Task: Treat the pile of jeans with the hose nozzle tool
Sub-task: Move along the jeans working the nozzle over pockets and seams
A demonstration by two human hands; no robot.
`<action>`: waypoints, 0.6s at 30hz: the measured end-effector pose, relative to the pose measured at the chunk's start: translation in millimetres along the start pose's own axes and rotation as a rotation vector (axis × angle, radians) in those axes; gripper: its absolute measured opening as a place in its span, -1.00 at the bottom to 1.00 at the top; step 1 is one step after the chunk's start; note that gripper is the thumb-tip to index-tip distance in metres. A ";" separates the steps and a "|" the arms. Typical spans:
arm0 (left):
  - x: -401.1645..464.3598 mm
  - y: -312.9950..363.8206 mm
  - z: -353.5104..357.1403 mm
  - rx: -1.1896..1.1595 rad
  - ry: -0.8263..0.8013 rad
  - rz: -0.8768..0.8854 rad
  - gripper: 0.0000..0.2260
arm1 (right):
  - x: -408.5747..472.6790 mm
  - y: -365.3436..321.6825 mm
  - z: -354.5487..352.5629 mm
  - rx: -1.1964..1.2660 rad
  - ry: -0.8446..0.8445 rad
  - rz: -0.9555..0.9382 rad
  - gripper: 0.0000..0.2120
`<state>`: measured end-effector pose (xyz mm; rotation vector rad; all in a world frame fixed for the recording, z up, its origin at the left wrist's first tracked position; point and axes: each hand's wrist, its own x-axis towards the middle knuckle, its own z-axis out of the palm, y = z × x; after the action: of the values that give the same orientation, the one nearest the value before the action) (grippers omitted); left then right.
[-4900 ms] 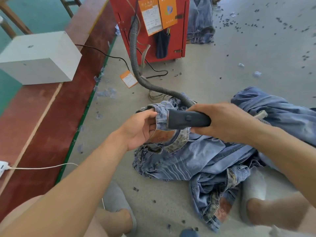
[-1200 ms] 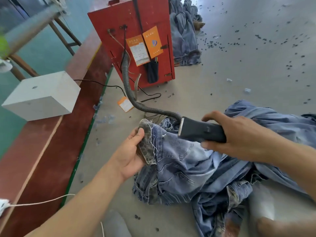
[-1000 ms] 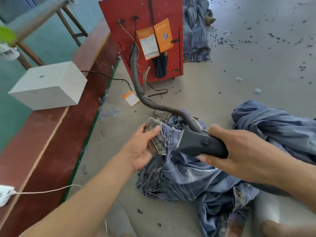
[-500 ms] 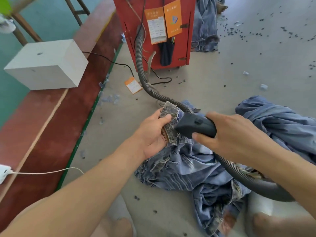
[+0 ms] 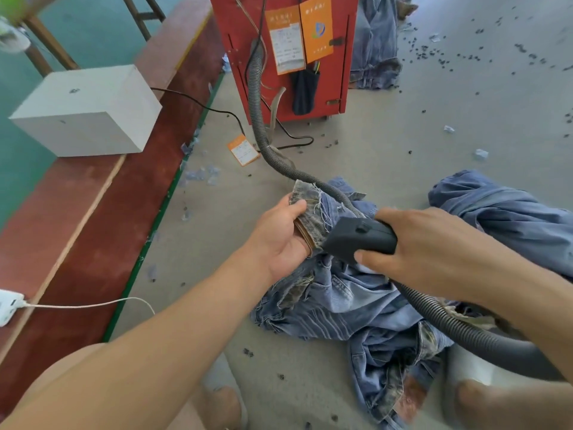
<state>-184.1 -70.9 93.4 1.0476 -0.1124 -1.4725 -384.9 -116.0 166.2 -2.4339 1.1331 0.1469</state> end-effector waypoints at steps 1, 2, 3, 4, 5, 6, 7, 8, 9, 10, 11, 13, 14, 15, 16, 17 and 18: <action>-1.2 -2.5 1.6 0.003 -0.018 -0.005 -0.75 | 4.9 0.9 -0.2 0.022 0.001 0.005 -0.71; -1.9 -3.6 2.8 0.003 -0.030 -0.008 -0.74 | 9.0 1.9 -0.8 0.053 0.014 0.010 -0.72; -2.2 -3.4 3.4 0.000 -0.035 -0.009 -0.74 | 11.7 3.2 -1.5 0.081 0.043 0.017 -0.73; -2.2 -2.2 3.6 0.000 -0.038 -0.008 -0.73 | 13.4 4.7 -2.4 0.104 0.082 0.028 -0.74; -2.2 -0.9 3.6 0.001 -0.039 -0.006 -0.73 | 13.5 6.6 -3.8 0.129 0.114 0.038 -0.75; -2.1 0.0 3.3 -0.003 -0.034 -0.004 -0.74 | 11.6 8.9 -5.3 0.153 0.118 0.043 -0.75; -1.4 0.3 3.2 -0.014 -0.025 -0.001 -0.75 | 8.6 10.7 -6.8 0.164 0.091 0.040 -0.75; -0.6 0.4 2.9 -0.027 -0.011 0.003 -0.75 | 4.6 11.7 -7.6 0.153 0.045 0.027 -0.74; 0.1 -0.1 3.1 -0.041 0.001 0.007 -0.75 | 1.0 12.0 -6.6 0.124 0.002 0.013 -0.72; 0.9 -0.5 2.9 -0.050 0.008 0.009 -0.75 | -1.2 11.7 -3.9 0.087 -0.026 0.006 -0.70; 1.5 -1.2 2.8 -0.052 0.006 0.010 -0.75 | -1.2 10.7 -0.1 0.058 -0.032 0.005 -0.69; 0.9 -4.3 3.8 -0.034 -0.013 0.001 -0.75 | 5.3 7.7 3.9 0.060 0.004 0.017 -0.71; -0.2 -5.4 4.3 -0.021 -0.024 -0.006 -0.74 | 10.4 6.7 3.0 0.082 0.035 0.032 -0.73; -1.4 -6.4 5.3 -0.012 -0.034 -0.011 -0.72 | 14.2 6.7 0.2 0.103 0.066 0.053 -0.75; -2.8 -6.7 6.2 -0.005 -0.042 -0.014 -0.69 | 16.4 7.9 -3.4 0.120 0.088 0.071 -0.76; -3.7 -6.0 7.1 0.003 -0.048 -0.015 -0.66 | 16.5 10.0 -5.8 0.134 0.093 0.080 -0.76; -4.6 -5.1 7.9 0.014 -0.050 -0.012 -0.65 | 14.7 12.2 -6.4 0.139 0.082 0.080 -0.76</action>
<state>-193.8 -69.8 97.2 1.0245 -0.1520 -1.5113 -384.9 -136.0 163.5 -2.2923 1.2342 -0.0065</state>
